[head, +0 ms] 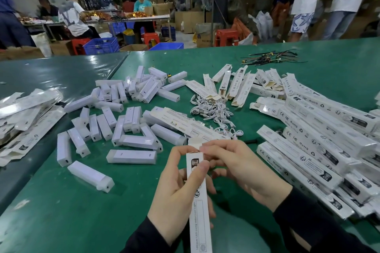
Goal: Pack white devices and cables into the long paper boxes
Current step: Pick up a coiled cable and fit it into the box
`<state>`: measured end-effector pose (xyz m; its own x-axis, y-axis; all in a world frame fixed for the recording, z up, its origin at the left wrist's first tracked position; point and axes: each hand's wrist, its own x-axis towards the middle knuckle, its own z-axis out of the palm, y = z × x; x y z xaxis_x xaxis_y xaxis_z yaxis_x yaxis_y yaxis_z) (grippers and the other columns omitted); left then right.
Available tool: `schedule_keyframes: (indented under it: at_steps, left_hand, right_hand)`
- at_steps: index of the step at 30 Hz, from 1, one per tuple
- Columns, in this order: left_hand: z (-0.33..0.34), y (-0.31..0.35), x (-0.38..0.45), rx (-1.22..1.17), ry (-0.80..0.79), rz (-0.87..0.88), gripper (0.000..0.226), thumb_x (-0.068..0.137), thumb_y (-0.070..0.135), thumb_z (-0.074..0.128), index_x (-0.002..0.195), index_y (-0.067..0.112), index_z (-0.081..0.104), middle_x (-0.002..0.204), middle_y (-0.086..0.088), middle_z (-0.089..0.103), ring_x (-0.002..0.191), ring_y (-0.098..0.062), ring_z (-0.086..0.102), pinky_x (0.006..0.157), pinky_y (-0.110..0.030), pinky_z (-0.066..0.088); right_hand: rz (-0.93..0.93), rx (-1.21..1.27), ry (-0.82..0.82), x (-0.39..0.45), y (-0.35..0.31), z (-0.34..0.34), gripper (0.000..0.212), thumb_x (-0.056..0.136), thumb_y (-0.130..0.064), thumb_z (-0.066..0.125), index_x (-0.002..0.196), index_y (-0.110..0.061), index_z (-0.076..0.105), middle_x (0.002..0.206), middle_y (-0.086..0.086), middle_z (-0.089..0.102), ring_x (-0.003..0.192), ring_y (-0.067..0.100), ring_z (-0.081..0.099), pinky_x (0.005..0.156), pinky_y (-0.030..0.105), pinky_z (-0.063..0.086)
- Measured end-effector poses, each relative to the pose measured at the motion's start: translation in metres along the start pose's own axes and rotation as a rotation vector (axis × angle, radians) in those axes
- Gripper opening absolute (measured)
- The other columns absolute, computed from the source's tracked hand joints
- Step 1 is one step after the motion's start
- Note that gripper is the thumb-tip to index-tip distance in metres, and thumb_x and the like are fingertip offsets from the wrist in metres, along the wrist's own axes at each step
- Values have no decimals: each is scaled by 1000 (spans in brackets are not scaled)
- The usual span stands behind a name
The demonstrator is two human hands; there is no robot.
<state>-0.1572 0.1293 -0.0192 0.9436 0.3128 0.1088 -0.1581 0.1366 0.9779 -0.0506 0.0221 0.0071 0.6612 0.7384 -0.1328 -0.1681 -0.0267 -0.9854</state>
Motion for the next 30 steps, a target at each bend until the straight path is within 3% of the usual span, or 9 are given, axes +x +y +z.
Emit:
schedule_keyframes:
  at_steps: [1,4,10,17,20,22,24,27,30]
  left_hand:
    - [0,0,0,14,4,9,28,81,34,68,101,28,49,67,-25,61,39,-32,56,39,-35,49]
    - [1,-1,0,41,53,40,50,67,38,77,106,27,48,61,-13,64,47,-27,56,45,-28,48]
    - [2,5,-1,31,80,34,66,52,37,80,108,19,48,51,-6,58,42,-15,43,44,-19,37]
    - [0,12,-1,-14,73,-43,72,54,33,81,112,13,45,48,-15,56,26,-16,43,31,-17,36]
    - [-1,12,-1,-53,30,-82,71,52,44,77,111,18,45,55,-23,58,25,-25,47,30,-21,39]
    - [0,10,0,-77,13,-111,65,57,45,80,108,21,47,56,-23,58,26,-24,48,30,-23,41]
    - [0,9,1,-90,9,-127,60,60,47,81,105,24,48,57,-24,57,27,-25,49,30,-25,42]
    - [1,8,0,-100,-17,-125,47,65,48,70,101,27,49,59,-26,58,27,-25,50,31,-25,42]
    - [3,6,-1,-110,-49,-126,33,71,44,67,96,28,52,61,-29,58,28,-25,51,31,-25,43]
  right_hand:
    - [-14,-14,23,-1,-1,2,7,85,-23,71,84,-17,74,72,1,70,60,9,62,55,20,49]
    - [-142,-64,126,-1,0,2,38,72,-28,81,104,-20,60,84,0,70,65,11,64,61,26,50]
    - [-277,-310,-35,-7,-9,-1,12,79,-27,65,86,-19,70,57,-26,57,54,2,48,62,14,40]
    - [-178,-285,-56,-4,-6,-2,13,78,-32,65,77,-20,63,68,-6,57,61,1,55,61,25,45]
    - [-163,-312,-42,-5,-6,0,13,76,-35,62,75,-24,70,80,28,57,66,1,60,63,28,45]
    - [-167,-324,1,-5,-7,1,16,74,-36,61,69,-24,70,89,34,57,68,12,58,62,33,43]
    - [-177,-323,15,-5,-7,0,17,77,-32,63,66,-23,70,90,26,62,70,21,53,61,34,42]
    - [-150,-277,-33,-6,-8,0,25,91,-15,60,69,-18,70,81,0,66,72,5,58,61,24,45]
    - [-79,-298,-85,-8,-9,-2,26,95,-16,53,74,-12,68,72,-5,62,72,5,57,63,23,46]
